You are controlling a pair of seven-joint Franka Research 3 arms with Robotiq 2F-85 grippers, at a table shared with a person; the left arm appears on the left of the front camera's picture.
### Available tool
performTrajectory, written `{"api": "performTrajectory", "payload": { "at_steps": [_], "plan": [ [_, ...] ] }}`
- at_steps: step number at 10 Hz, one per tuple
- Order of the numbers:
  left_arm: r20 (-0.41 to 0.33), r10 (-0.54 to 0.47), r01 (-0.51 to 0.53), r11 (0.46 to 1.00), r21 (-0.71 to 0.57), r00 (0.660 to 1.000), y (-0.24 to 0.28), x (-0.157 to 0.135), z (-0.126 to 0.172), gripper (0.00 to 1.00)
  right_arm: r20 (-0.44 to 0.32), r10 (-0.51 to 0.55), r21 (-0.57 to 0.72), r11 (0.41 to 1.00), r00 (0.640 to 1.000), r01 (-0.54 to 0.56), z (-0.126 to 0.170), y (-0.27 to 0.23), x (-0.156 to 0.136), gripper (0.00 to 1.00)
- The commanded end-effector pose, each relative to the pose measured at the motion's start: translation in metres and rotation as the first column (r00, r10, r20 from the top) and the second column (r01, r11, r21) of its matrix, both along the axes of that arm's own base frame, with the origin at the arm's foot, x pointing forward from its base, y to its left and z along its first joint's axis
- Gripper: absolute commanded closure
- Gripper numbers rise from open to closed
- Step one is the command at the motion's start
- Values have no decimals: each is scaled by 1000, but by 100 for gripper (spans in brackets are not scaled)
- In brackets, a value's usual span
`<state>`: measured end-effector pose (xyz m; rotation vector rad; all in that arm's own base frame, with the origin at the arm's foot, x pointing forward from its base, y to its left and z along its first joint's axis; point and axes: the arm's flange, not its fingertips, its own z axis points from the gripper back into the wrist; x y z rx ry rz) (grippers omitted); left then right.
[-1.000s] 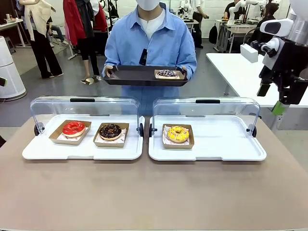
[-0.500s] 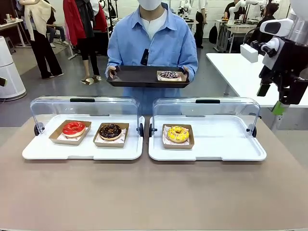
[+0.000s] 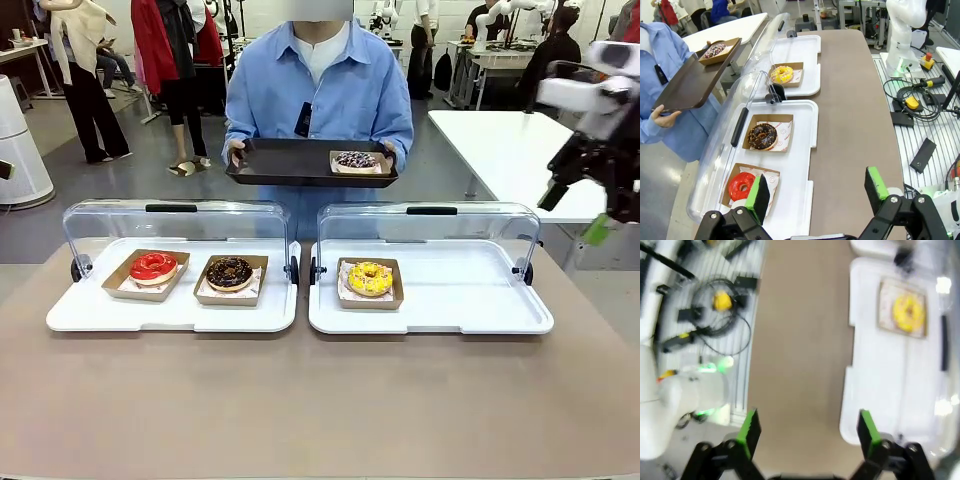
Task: Provide the desired donut to the person.
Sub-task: Pick up and lift the Paper togo box containing the Donut pointed at by the person.
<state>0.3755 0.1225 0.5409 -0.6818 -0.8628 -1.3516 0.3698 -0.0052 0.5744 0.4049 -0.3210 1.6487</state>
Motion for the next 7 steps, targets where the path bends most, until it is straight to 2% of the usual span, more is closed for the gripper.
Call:
{"api": "performTrajectory", "payload": {
  "at_steps": [1,3,4,5,7],
  "plan": [
    [21,-8,9,1000,-22,1000,1,0,1,0,-122,97,434,900,988,-34,1,-52,16,0],
    [21,-8,9,1000,-22,1000,1,0,1,0,-64,46,606,796,997,2,-20,-103,16,0],
    [21,-8,9,1000,-22,1000,1,0,1,0,-50,-66,655,751,997,83,-37,-130,9,0],
    [21,-8,9,1000,-22,1000,1,0,1,0,7,-150,642,759,989,110,-54,-145,0,0],
    [21,-8,9,1000,-22,1000,1,0,1,0,-3,-220,600,780,976,177,-85,-161,-14,0]
  ]
}}
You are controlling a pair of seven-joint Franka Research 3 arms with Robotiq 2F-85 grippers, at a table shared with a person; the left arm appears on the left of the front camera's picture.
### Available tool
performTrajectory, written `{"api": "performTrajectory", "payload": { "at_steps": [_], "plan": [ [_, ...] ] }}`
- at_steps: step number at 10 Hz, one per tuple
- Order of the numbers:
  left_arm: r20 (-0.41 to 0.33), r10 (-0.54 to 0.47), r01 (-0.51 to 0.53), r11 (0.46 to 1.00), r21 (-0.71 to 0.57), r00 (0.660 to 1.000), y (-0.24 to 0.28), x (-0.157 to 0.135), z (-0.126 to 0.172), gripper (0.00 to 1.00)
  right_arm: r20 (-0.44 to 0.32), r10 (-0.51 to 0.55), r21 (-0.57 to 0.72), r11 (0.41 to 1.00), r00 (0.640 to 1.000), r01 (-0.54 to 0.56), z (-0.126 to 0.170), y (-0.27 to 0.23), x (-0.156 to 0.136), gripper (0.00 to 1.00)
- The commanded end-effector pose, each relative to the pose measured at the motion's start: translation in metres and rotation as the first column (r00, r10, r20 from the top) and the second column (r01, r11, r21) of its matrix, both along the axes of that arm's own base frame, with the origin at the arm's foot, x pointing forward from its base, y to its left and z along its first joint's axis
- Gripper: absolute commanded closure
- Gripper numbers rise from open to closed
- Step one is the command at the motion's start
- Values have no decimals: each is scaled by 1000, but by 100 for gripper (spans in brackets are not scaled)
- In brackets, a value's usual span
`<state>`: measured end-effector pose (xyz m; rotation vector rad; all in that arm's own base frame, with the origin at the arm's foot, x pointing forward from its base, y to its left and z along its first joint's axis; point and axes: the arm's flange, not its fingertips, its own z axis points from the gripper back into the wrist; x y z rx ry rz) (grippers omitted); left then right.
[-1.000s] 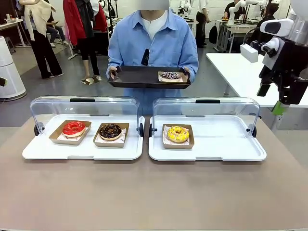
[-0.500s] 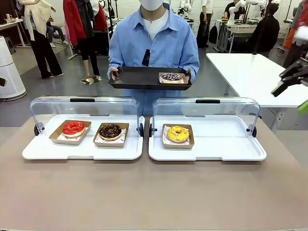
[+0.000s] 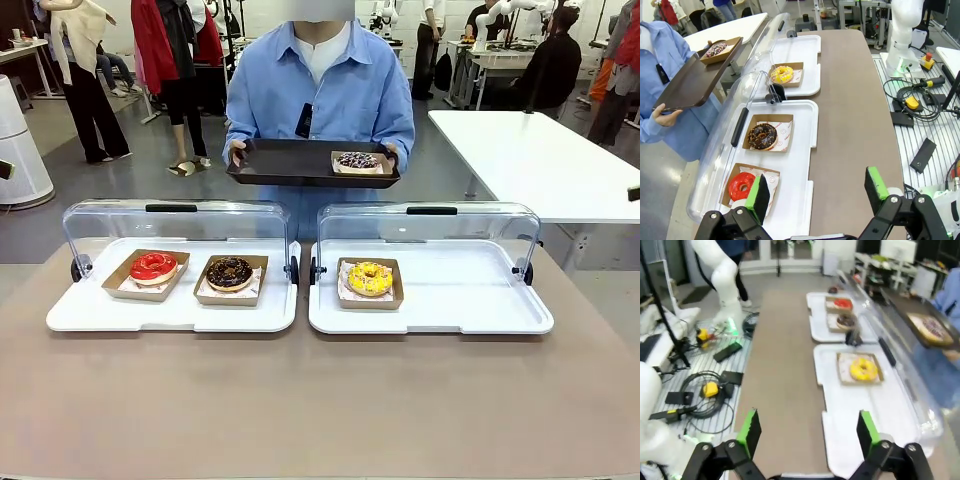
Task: Provide the desired donut to the person.
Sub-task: Pick up and lift the Paper togo box containing the Donut pointed at by the person.
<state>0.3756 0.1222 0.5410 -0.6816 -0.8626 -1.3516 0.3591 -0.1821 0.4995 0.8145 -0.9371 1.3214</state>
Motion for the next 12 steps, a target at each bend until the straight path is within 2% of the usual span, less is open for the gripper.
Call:
{"api": "performTrajectory", "payload": {
  "at_steps": [1,5,6,7,12],
  "plan": [
    [21,-8,9,1000,-22,1000,1,0,1,0,-27,-14,-13,1000,1000,14,-25,10,-3,0],
    [21,-8,9,1000,-22,1000,1,0,1,0,-62,-75,-33,997,995,73,-40,-5,9,0],
    [21,-8,9,1000,-22,1000,1,0,1,0,-66,-13,-30,999,998,11,-41,-4,11,0],
    [21,-8,9,1000,-22,1000,1,0,1,0,-69,-55,-31,998,996,53,-42,-3,5,0],
    [21,-8,9,1000,-22,1000,1,0,1,0,-69,-55,-31,998,996,53,-42,-3,5,0]
  ]
}}
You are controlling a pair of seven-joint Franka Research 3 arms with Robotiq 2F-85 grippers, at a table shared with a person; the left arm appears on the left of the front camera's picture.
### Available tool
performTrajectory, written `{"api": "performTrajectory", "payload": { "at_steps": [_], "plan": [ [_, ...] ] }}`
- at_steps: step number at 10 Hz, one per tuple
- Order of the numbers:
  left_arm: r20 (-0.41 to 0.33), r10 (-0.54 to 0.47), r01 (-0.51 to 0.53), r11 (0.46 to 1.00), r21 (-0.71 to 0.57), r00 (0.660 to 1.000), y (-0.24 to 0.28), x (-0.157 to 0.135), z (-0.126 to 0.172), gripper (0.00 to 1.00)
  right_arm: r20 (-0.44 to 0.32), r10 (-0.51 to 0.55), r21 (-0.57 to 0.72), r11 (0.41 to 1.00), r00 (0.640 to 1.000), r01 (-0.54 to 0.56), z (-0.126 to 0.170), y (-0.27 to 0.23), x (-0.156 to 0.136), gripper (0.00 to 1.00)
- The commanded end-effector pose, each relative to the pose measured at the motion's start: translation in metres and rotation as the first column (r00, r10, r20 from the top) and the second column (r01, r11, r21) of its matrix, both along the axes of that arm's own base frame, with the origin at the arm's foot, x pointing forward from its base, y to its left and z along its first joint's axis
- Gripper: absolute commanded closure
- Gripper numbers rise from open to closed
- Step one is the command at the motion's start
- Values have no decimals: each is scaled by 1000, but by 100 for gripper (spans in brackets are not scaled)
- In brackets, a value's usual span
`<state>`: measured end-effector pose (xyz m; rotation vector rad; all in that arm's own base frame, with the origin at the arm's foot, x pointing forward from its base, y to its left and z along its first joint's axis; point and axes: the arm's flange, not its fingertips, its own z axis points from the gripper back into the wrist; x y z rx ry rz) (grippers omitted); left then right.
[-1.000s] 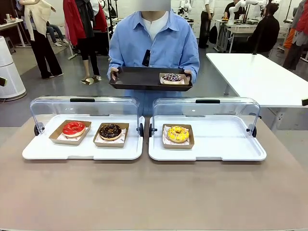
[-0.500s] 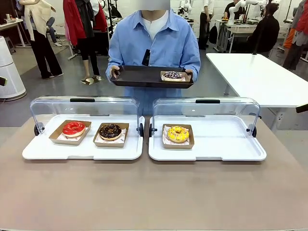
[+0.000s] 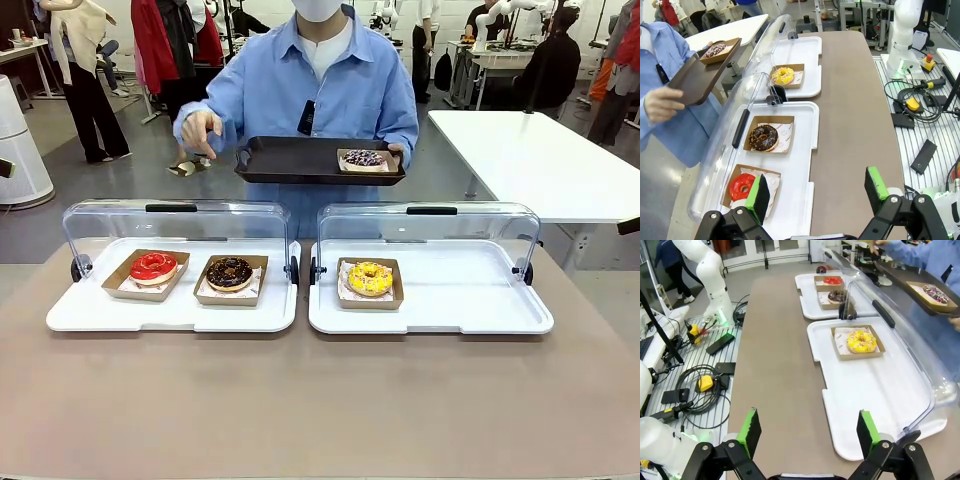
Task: Provide the desired donut to the person.
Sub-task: Pick up and lift the Paper togo box containing the Donut pointed at by the person.
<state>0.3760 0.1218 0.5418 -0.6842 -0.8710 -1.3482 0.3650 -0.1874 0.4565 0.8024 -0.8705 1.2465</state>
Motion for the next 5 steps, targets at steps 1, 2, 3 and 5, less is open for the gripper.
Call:
{"api": "performTrajectory", "payload": {
  "at_steps": [1,2,3,5],
  "plan": [
    [18,-11,11,1000,-15,1000,1,0,0,0,6,1,3,1000,1000,-1,1,2,-1,0],
    [18,-11,11,1000,-15,1000,1,0,0,0,6,1,3,1000,1000,-1,1,2,-1,0],
    [18,-11,11,1000,-15,1000,1,0,0,0,6,1,3,1000,1000,-1,1,2,-1,0],
    [18,-11,11,1000,-15,1000,1,0,0,0,6,1,3,1000,1000,-1,1,2,-1,0]
  ]
}}
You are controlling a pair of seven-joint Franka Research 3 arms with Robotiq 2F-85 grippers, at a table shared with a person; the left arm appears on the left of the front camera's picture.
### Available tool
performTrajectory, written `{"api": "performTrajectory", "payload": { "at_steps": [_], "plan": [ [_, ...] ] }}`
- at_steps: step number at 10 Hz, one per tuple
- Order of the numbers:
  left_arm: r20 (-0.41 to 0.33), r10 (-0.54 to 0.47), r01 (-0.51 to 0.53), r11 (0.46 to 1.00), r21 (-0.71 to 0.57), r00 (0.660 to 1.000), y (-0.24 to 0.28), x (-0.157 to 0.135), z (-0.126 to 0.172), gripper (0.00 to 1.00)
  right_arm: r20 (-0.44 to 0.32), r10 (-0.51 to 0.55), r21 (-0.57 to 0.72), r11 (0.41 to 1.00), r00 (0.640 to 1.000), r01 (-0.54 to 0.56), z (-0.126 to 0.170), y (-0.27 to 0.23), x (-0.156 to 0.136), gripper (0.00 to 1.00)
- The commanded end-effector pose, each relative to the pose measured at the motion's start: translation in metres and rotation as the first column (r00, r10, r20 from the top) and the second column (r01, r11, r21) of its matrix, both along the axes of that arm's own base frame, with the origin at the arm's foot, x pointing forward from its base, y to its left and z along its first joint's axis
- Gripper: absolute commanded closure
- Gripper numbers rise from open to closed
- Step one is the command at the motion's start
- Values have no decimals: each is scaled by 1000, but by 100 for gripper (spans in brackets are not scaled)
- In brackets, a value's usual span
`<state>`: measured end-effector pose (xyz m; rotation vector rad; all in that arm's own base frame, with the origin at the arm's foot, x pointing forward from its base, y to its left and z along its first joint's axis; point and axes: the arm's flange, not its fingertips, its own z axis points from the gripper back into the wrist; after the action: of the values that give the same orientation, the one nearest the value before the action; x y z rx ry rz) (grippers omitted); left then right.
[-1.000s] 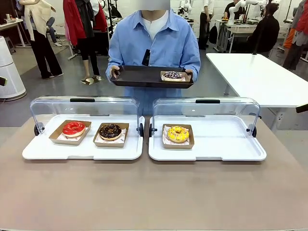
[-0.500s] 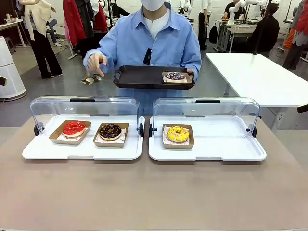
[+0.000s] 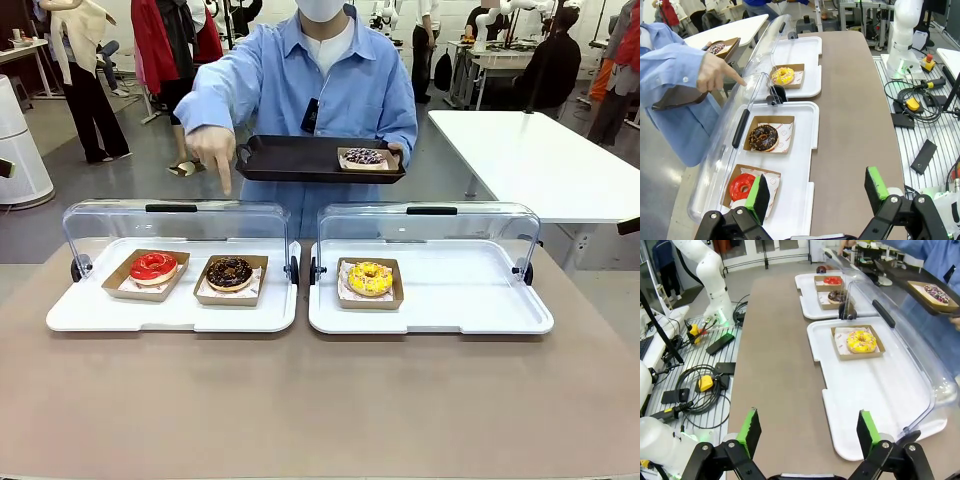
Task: Provide the desired donut to the person.
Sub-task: Pick up and lift the Paper togo box containing the Donut pointed at by the person.
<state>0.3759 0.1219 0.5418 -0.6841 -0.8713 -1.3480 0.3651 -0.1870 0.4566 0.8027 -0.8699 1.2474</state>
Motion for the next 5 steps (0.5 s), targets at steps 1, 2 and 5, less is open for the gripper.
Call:
{"api": "performTrajectory", "payload": {
  "at_steps": [1,2,5],
  "plan": [
    [18,-11,11,1000,-15,1000,1,0,0,0,6,0,3,1000,1000,0,1,1,-1,0],
    [18,-11,11,1000,-15,1000,1,0,0,0,6,0,3,1000,1000,0,1,1,-1,0],
    [18,-11,11,1000,-15,1000,1,0,0,0,6,0,3,1000,1000,0,1,1,-1,0]
  ]
}}
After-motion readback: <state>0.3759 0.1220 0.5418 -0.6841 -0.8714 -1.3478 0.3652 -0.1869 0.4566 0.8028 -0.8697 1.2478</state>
